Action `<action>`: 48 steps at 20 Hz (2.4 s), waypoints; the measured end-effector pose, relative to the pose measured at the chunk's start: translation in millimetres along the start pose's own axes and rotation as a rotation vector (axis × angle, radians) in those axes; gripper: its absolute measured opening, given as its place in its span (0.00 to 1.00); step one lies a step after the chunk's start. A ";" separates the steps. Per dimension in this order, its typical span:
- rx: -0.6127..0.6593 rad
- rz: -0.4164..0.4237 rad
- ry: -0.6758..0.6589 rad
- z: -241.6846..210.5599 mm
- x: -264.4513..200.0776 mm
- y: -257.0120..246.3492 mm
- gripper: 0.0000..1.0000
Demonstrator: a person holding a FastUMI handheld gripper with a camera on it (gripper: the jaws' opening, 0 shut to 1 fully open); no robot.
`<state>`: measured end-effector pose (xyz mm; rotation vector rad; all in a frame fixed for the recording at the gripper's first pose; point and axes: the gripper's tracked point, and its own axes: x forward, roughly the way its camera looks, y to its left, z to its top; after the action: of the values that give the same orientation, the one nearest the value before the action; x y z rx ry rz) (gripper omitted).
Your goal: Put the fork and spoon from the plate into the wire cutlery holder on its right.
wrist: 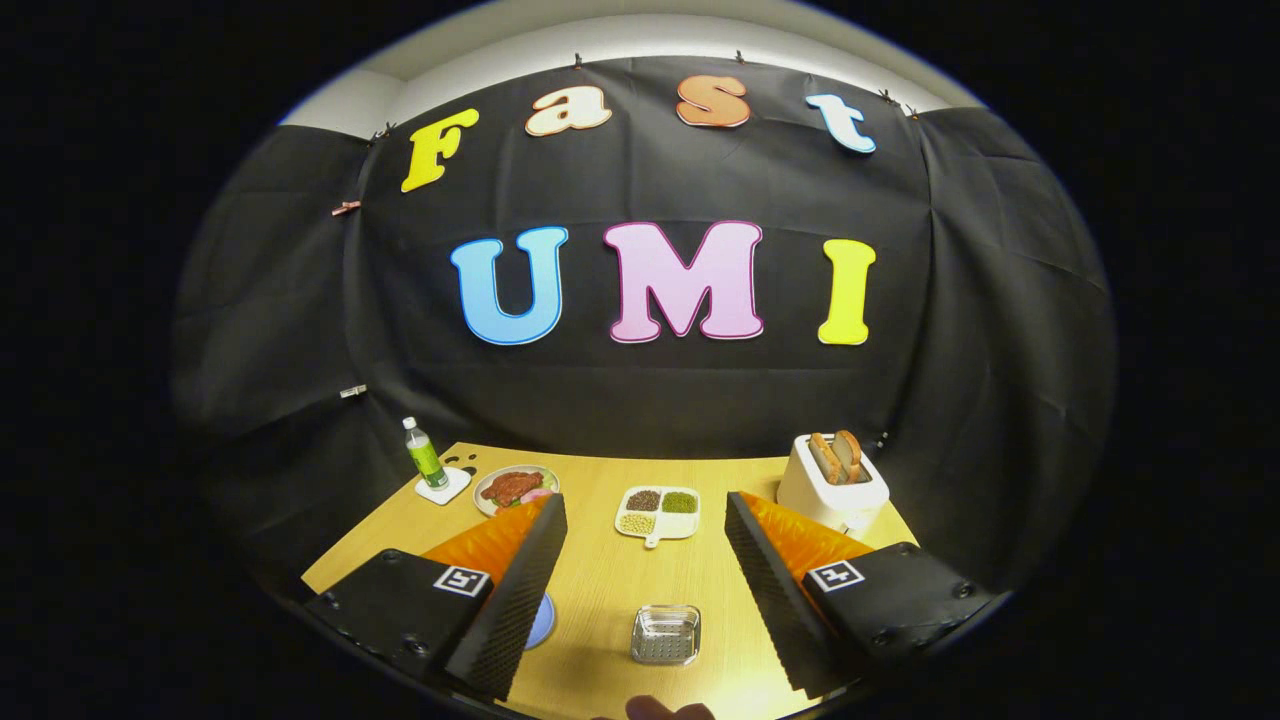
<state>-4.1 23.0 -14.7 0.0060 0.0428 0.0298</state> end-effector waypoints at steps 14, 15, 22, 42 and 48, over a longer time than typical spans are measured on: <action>0.036 -0.005 0.145 -67.3 -0.3 47.5 0.99; 0.038 0.008 0.169 -75.7 2.7 55.0 0.99; -0.019 0.134 0.390 -151.8 30.4 118.8 0.99; -0.169 0.263 0.898 -356.5 76.4 197.4 0.76; -0.184 0.238 0.986 -363.4 72.0 196.4 0.53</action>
<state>46.4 223.4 -379.4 -0.1884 1.0251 0.2731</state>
